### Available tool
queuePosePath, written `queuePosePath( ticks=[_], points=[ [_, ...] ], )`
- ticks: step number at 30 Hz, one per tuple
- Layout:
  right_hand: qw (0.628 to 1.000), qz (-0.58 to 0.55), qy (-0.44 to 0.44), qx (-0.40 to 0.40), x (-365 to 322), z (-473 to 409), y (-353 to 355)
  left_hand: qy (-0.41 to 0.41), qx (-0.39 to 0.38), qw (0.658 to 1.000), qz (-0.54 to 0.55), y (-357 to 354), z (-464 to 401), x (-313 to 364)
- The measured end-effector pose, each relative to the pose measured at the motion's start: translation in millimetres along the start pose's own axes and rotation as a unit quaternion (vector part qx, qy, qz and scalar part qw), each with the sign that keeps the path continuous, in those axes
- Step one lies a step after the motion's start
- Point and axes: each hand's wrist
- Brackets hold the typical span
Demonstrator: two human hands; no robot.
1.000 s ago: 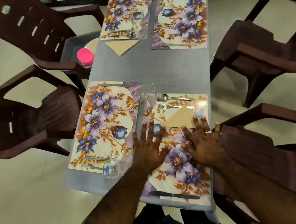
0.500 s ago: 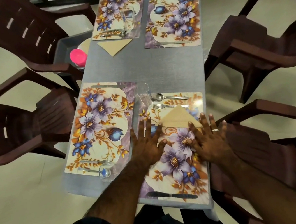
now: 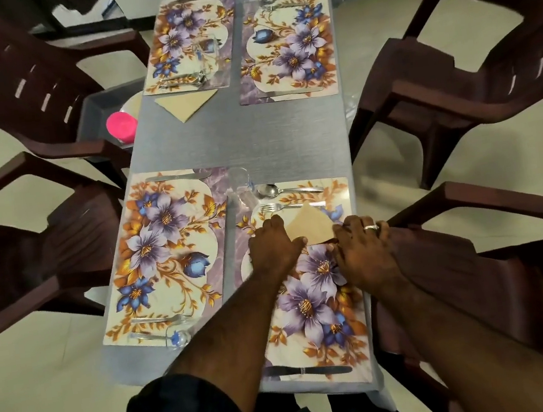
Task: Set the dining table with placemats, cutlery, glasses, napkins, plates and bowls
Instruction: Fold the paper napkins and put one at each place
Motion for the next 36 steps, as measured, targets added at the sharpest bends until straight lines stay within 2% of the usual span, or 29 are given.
queuePosePath(
  ticks=[3, 5, 7, 9, 11, 12, 13, 15, 20, 24, 28, 30, 36],
  points=[
    [0.999, -0.034, -0.009, 0.004, -2, -5, 8, 0.044, -0.019, 0.990, 0.129, 1, -5, 3],
    [0.993, -0.115, -0.012, 0.009, -1, -11, 10, 0.007, -0.028, 0.983, 0.181, 2, -1, 4],
    [0.967, -0.253, 0.005, 0.006, 4, -19, 9, -0.051, -0.036, 0.971, 0.230, 2, 3, 3],
    [0.898, -0.438, 0.023, -0.040, 12, -29, 17, -0.111, -0.042, 0.956, 0.269, 14, 8, 2],
    [0.785, -0.608, 0.048, -0.109, 18, -40, 36, -0.160, -0.037, 0.946, 0.280, 35, 12, 3],
    [0.745, -0.652, 0.060, -0.127, 20, -45, 45, -0.178, -0.035, 0.942, 0.281, 48, 13, 4],
    [0.737, -0.661, 0.065, -0.124, 22, -51, 55, -0.186, -0.030, 0.940, 0.284, 61, 11, 5],
    [0.762, -0.637, 0.075, -0.090, 27, -64, 75, -0.192, -0.014, 0.943, 0.272, 91, 8, 9],
    [0.767, -0.630, 0.114, -0.032, 41, -108, 154, -0.177, 0.024, 0.975, 0.133, 185, -18, 28],
    [0.817, -0.566, 0.111, 0.008, 48, -159, 189, -0.144, 0.040, 0.989, 0.015, 240, -60, 42],
    [0.830, -0.553, 0.063, -0.018, 44, -192, 171, -0.061, -0.005, 0.997, -0.054, 235, -99, 48],
    [0.851, -0.522, 0.032, -0.047, 36, -204, 147, -0.028, -0.035, 0.994, -0.096, 215, -121, 44],
    [0.876, -0.473, -0.022, -0.092, 38, -227, 104, -0.022, -0.086, 0.977, -0.195, 173, -171, 42]
  ],
)
Point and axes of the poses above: each hand's wrist, its own z-axis away from the middle knuckle, its own y-axis out of the back of the hand, x = y × z, and after that the axes turned 14 degrees about -x, right-handed
